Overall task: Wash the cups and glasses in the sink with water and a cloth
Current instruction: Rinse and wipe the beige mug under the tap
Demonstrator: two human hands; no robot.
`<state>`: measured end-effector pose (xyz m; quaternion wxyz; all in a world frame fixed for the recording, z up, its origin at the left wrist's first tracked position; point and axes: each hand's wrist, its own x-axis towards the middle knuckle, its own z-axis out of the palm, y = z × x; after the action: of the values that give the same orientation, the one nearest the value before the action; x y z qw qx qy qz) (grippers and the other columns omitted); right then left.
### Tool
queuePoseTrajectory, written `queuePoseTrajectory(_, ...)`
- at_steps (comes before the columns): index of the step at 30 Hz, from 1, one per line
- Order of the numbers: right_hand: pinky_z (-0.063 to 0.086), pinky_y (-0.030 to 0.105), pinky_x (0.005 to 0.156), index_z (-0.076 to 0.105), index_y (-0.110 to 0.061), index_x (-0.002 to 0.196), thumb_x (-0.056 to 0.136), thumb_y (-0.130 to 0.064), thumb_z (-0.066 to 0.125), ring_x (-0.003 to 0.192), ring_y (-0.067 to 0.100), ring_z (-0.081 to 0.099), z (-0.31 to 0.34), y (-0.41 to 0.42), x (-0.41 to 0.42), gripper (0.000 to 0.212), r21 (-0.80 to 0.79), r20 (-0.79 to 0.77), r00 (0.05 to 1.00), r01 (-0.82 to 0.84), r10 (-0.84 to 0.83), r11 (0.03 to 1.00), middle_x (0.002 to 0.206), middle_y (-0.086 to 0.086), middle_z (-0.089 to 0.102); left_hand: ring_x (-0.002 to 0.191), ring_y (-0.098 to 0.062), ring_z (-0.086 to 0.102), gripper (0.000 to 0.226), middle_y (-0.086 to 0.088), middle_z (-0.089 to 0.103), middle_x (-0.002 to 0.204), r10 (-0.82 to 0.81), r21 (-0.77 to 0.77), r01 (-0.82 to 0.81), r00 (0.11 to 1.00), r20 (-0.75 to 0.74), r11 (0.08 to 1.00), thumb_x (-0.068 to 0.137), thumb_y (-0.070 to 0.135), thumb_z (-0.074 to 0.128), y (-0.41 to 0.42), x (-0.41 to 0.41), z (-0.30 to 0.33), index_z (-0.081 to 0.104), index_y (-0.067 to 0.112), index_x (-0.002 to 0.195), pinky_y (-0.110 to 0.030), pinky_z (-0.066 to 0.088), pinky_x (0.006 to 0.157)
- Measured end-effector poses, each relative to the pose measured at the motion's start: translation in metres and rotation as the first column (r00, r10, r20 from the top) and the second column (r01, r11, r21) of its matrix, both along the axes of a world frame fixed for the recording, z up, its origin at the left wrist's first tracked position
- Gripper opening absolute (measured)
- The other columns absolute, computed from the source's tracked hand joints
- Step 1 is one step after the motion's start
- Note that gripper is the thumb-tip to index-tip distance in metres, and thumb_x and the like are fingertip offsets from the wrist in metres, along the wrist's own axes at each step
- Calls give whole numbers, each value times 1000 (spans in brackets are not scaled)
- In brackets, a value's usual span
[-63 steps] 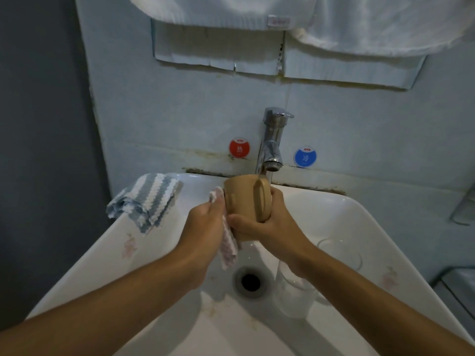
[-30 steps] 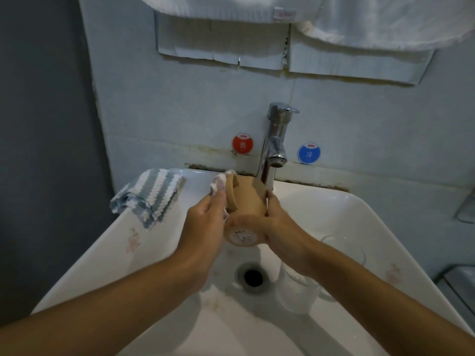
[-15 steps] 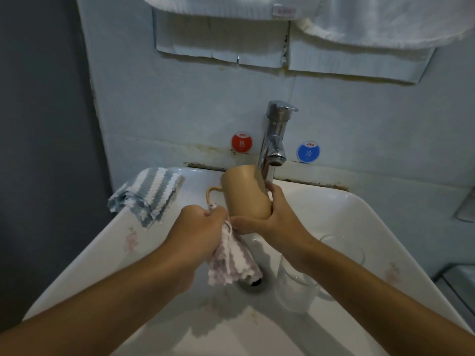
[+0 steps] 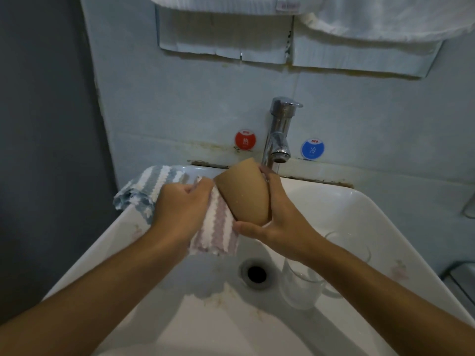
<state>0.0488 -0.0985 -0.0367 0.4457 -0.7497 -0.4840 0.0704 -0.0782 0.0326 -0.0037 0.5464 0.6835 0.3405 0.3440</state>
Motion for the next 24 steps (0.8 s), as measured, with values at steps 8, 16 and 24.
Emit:
queuePoseTrajectory(8,55,30,89,5,-55,145,72,-43,85,119,10,47,2,-1,-2,109,-1,211,977,29,-28,1000,149,-18,23,73,-19,50,27,-7,51,81,91,-85,-86,994,65,993,97,32,50,8,3,1,47,20,73,-29,38,62)
queuePoseTrajectory(16,55,34,91,13,-43,152,70,-44,86,118,11,45,8,-2,-8,110,32,407,913,31,-42,999,146,-9,28,78,-32,71,22,-15,73,83,71,-301,-62,997,18,952,87,27,55,9,6,4,66,8,82,-51,59,80)
queuePoseTrajectory(24,53,32,96,-3,-50,151,75,-52,79,118,13,45,-1,0,-13,111,-34,304,950,91,-77,995,144,-5,24,67,-18,55,32,-13,63,82,8,-55,-13,996,-85,998,100,24,43,0,5,-7,62,0,92,-29,38,56)
